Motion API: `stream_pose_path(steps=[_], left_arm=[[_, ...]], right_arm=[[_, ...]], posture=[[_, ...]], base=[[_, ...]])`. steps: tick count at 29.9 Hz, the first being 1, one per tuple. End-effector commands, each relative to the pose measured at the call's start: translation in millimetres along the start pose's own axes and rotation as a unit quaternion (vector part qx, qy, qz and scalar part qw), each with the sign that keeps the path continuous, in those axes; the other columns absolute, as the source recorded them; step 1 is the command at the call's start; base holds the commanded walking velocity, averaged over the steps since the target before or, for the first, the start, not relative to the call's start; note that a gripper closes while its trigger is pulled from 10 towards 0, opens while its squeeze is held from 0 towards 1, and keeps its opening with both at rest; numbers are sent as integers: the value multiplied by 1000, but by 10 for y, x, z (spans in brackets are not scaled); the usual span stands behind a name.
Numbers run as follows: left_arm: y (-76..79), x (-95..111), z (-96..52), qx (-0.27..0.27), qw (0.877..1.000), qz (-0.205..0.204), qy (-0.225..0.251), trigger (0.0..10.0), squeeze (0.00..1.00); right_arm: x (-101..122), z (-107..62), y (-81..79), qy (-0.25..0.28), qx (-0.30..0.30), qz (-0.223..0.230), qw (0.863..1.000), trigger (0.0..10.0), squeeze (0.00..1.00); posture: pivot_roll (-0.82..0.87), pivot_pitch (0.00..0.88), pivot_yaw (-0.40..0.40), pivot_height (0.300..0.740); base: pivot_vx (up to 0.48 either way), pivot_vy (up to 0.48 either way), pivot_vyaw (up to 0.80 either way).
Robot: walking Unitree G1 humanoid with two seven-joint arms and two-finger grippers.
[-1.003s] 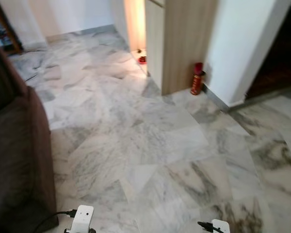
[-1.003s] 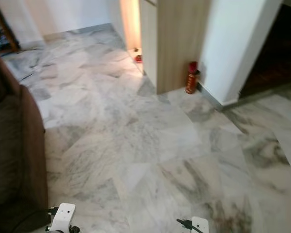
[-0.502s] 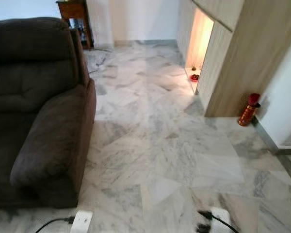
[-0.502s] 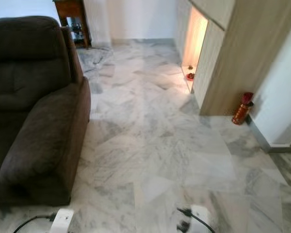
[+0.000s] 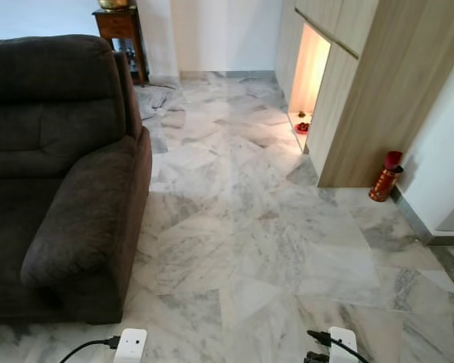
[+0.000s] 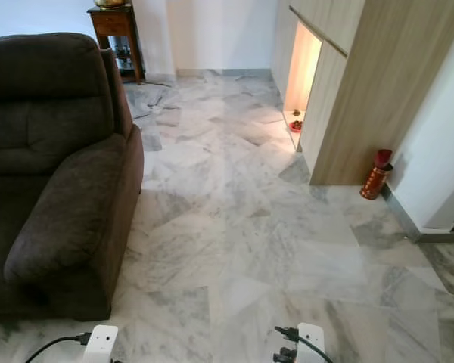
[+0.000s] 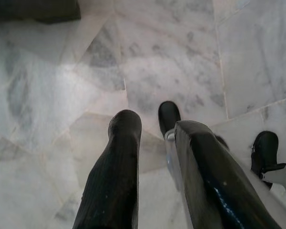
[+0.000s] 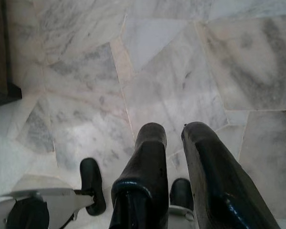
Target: Move the pillow to the sofa from floor
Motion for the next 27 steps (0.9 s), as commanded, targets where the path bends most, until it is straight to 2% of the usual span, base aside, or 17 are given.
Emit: stream_pose_path(steps=[1,3,9,11,15,22,27], left_arm=[[-58,-32,-6,10,1000,-2,-4,10000,0],[-66,-39,-8,11,1000,-1,-4,10000,0],[-89,-50,-11,12,1000,4,-5,10000,0],[-102,-62,-14,13,1000,5,-6,10000,0],[-106,-71,-15,13,1000,7,-7,10000,0],[-113,-96,-19,14,1000,2,-9,10000,0],[-121,-102,-21,15,1000,-3,-8,10000,0]], right_arm=[[-55,-5,-25,-9,4,-5,1000,10000,0],[-61,-6,-31,-8,4,-6,1000,10000,0],[-82,-10,-65,-4,9,-5,1000,10000,0],[-128,-16,-73,-7,5,20,1000,10000,0],[-165,-23,-84,-13,10,13,1000,10000,0],[-269,-60,0,-20,6,20,1000,10000,0],[-320,-59,-98,-24,11,20,999,10000,0]], posture=[[15,61,26,740],[16,62,28,740],[25,72,32,740],[27,70,35,740],[27,69,36,740],[30,63,36,740],[31,64,34,740]], base=[[0,0,0],[0,0,0],[0,0,766],[0,0,0],[0,0,0],[0,0,0],[0,0,0]])
Point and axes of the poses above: a point about 5 cm out from each wrist's last joint towards the gripper, its own z axis pointing out of the wrist towards the gripper, its own x axis along the axis of the wrist's last joint, y = z × x, the point moved 3 cm from there along z, pointing out of the wrist towards the gripper, and after that the axes turned 13 degrees about -z, right-handed, at the moved point
